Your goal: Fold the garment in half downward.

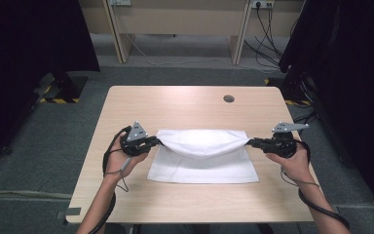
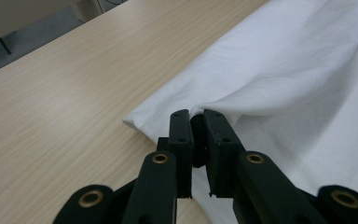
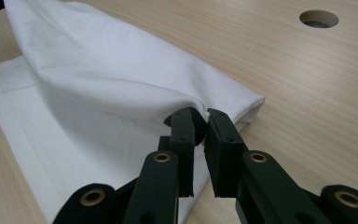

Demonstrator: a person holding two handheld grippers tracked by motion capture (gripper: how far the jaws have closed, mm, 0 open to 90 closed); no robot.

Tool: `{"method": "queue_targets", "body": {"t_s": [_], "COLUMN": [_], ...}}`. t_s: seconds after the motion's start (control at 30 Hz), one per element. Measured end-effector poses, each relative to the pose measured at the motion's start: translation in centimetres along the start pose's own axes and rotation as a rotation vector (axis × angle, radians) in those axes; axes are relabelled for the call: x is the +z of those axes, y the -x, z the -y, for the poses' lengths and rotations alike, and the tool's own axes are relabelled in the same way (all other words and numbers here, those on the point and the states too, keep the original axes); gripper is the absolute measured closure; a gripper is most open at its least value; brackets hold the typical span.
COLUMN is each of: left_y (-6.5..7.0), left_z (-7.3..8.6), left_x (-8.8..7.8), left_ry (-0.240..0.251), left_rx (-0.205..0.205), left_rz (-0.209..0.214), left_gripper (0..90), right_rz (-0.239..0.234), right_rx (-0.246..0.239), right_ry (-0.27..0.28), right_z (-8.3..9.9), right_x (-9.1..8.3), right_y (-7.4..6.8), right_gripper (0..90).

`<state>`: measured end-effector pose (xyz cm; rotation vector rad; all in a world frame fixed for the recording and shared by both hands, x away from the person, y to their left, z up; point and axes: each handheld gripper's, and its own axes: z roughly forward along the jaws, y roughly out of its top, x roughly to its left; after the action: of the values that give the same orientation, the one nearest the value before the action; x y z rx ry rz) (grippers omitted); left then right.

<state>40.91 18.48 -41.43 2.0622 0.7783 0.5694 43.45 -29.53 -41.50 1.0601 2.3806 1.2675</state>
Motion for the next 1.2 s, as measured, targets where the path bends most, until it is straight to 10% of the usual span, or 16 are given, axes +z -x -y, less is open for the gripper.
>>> {"method": "queue_targets", "body": {"t_s": [1.2], "left_y": [2.0], "left_z": [0.5], "left_x": [-1.9], "left_ry": [0.004], "left_rx": [0.05], "left_rz": [0.006], "left_gripper": [81.8], "right_rz": [-0.021], "right_rx": [-0.036], "right_ry": [0.006], "right_z": [1.6], "right_x": [-1.6], "right_y": [-1.3], "right_gripper": [81.9]}}
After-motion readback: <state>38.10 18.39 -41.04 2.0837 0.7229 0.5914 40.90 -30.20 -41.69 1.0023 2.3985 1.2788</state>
